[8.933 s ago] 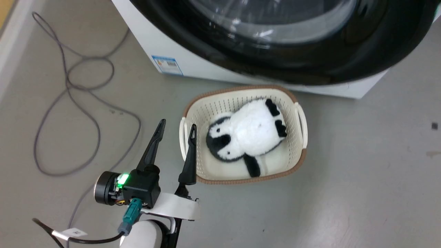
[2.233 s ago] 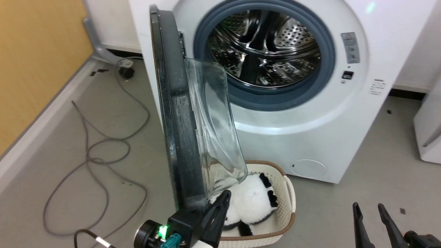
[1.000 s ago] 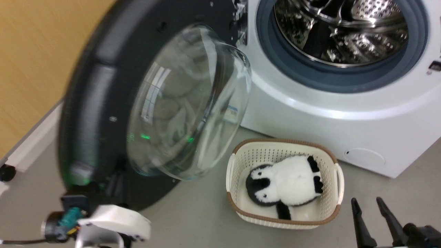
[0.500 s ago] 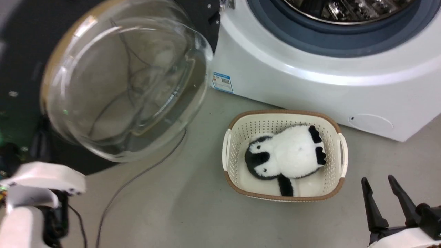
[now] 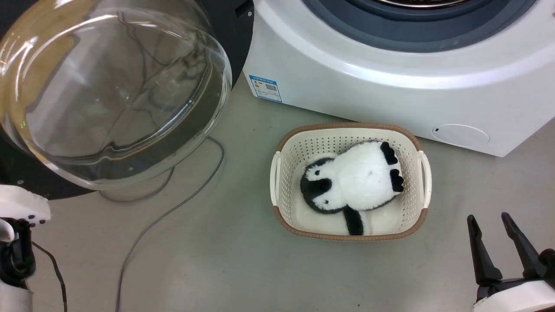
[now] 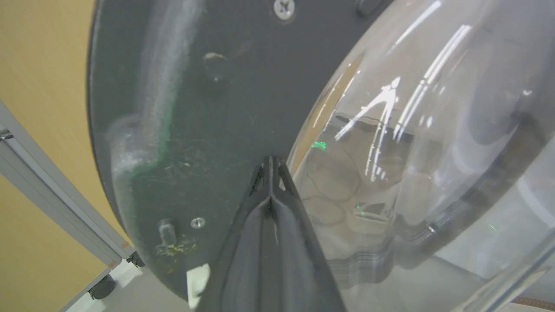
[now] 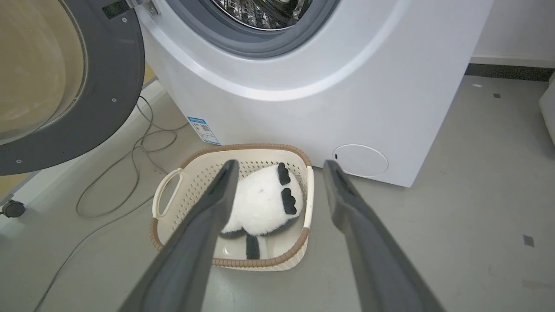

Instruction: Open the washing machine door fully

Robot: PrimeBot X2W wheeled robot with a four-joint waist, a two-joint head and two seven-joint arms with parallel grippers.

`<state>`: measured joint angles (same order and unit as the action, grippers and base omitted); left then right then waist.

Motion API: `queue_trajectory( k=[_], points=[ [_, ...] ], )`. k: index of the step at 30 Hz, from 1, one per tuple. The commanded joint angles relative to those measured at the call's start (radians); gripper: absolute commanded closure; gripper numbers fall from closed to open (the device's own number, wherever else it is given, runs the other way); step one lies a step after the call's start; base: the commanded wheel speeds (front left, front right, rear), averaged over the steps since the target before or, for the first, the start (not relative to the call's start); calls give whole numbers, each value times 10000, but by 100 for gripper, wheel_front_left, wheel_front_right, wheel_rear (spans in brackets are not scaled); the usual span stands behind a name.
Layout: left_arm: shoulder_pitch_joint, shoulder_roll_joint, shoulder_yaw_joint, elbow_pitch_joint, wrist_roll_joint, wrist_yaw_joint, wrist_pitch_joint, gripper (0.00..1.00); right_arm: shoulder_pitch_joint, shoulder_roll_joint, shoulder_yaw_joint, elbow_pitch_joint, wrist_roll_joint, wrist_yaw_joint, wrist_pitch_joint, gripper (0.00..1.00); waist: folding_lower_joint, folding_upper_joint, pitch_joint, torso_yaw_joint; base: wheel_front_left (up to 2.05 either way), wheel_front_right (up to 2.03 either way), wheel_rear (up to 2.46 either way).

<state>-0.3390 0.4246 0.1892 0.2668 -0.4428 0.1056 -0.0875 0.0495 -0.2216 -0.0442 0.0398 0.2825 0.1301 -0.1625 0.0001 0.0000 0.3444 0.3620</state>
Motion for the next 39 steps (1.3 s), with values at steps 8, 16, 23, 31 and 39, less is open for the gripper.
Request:
queue_trajectory(
  k=[8, 16, 23, 31, 39],
  points=[
    [-683, 127, -143, 837, 22, -149, -429, 100, -179, -50, 83, -111, 71, 6, 47, 0, -1, 0, 3, -37, 0, 0, 0],
    [-460, -61, -552, 997, 201, -267, -763, 100, -165, 94, 147, 39, 104, 6, -244, 0, -1, 0, -528, -112, 0, 0, 0],
    [126, -212, -922, 55, 326, -370, -798, 100, -109, 293, 140, 62, 106, 6, -605, 0, -1, 0, -1314, -301, 0, 0, 0],
    [1011, -634, -1819, -1943, 600, -392, -313, 100, -18, 549, -46, -297, -25, 6, -941, 0, -1, 0, -2277, -692, 0, 0, 0],
    [1977, -1281, -2768, -3191, 883, -289, -348, 100, 227, 945, -158, -1020, -266, 6, -988, 0, -1, 0, -2932, -1316, 0, 0, 0]
  ],
)
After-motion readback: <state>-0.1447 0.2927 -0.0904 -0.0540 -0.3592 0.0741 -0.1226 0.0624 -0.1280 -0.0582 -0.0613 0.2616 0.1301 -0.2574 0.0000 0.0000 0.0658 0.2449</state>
